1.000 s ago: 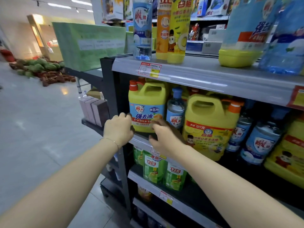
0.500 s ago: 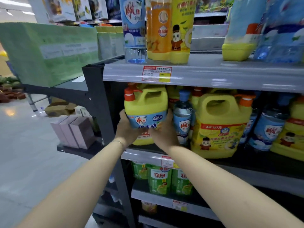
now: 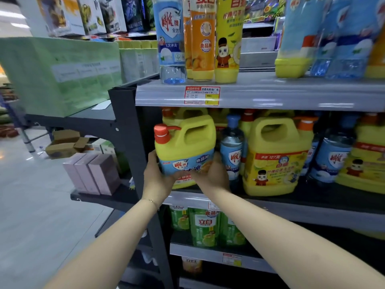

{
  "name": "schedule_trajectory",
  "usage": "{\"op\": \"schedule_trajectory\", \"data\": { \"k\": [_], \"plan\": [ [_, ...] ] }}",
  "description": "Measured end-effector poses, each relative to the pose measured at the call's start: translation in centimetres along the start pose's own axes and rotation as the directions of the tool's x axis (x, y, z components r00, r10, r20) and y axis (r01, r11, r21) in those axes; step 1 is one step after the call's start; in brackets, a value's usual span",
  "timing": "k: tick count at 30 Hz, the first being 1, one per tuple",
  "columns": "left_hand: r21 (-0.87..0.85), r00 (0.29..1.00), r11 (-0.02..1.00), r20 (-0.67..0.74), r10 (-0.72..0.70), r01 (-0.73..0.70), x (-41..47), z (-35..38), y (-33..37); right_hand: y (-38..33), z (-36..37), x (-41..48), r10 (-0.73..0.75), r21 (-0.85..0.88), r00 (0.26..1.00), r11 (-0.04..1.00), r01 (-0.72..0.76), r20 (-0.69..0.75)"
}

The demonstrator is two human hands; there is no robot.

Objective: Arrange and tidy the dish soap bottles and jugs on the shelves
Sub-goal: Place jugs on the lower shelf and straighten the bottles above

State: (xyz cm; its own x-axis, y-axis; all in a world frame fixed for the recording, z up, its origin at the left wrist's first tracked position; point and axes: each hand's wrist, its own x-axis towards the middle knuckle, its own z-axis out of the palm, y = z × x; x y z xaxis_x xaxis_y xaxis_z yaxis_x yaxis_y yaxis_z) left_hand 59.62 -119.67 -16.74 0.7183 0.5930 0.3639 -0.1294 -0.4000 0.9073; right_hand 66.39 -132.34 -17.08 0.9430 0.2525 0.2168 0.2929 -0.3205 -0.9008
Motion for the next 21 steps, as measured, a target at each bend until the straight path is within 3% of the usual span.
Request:
{"op": "schedule_trajectory", "data": {
  "k": [5,13,21],
  "plan": [
    [0.04,0.994,0.993,0.019,0.11,-0.111,-0.7,-2.1,1.7,-0.3,-2.8,-0.5,-0.084,0.056,0.996,0.995,0.084,0.005],
    [0.09,0.932,0.95,0.241,0.272,-0.3,-2.2,-1.3,4.7,-0.5,-9.5,-1.4,-0.183,0.087,0.934,0.983,0.164,0.306],
    [0.028,0.85,0.921,0.398,0.345,-0.388,-4.5,7.1,8.9,3.6,-19.5,-3.2,-0.182,0.006,0.98,0.983,0.182,0.086]
  ]
}}
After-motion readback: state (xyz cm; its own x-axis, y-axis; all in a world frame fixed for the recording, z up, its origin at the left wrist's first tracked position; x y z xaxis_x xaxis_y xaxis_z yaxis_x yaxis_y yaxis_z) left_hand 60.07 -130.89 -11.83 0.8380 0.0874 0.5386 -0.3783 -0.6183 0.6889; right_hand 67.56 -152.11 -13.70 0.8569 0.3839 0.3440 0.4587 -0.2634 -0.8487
